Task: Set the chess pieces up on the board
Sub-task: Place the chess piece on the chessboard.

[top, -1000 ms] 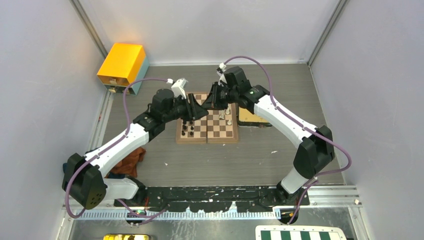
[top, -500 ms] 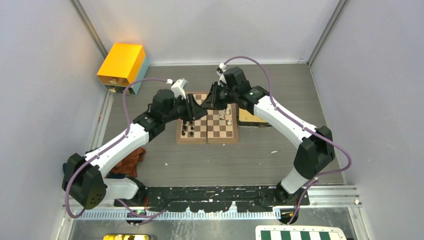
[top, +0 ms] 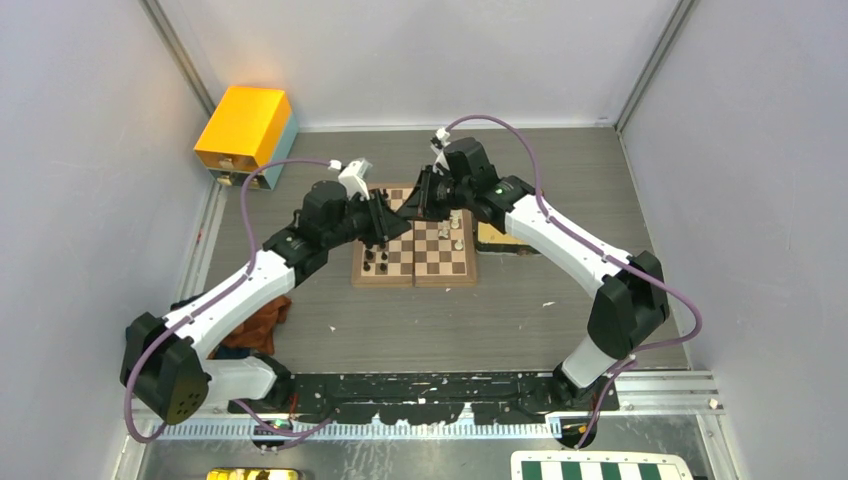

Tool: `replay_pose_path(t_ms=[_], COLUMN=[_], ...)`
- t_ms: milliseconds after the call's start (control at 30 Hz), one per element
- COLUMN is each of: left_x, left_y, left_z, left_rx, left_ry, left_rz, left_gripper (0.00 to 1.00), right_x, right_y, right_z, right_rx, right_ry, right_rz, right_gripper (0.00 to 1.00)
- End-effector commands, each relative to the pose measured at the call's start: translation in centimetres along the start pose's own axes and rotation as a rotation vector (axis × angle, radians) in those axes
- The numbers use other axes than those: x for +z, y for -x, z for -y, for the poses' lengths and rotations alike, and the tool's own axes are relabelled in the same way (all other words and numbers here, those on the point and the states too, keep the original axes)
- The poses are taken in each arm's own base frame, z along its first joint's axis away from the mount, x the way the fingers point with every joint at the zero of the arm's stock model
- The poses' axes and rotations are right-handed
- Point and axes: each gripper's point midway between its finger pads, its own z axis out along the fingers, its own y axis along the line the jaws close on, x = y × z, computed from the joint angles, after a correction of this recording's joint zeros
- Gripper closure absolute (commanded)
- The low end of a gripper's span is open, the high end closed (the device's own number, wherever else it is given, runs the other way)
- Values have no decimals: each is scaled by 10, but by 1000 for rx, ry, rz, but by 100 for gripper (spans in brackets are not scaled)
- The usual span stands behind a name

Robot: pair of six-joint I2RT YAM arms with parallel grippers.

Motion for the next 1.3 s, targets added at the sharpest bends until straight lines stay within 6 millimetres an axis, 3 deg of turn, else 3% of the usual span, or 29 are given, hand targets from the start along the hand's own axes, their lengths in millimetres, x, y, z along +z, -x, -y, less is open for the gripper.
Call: replay_pose_path(t_ms=[0,533,967,1267], left_x=[-11,-21,-23,-25], left_y=[25,15,10,6], left_z=[-2,-5,2,2], left_rx=[14,148,240,285], left_ry=[40,13,-36,-48], left_rz=[112,33,-28,-68], left_gripper=[82,90,94,95], right_x=[-17,-20,-23,-26], right_y=[-3,-4,-6,-7], right_z=[-24,-26,-30,-34], right_rx=[-21,-28,-39,-47], right_ry=[65,76,97,114], right_rz=[13,16,3,2], right_gripper=[99,99,72,65])
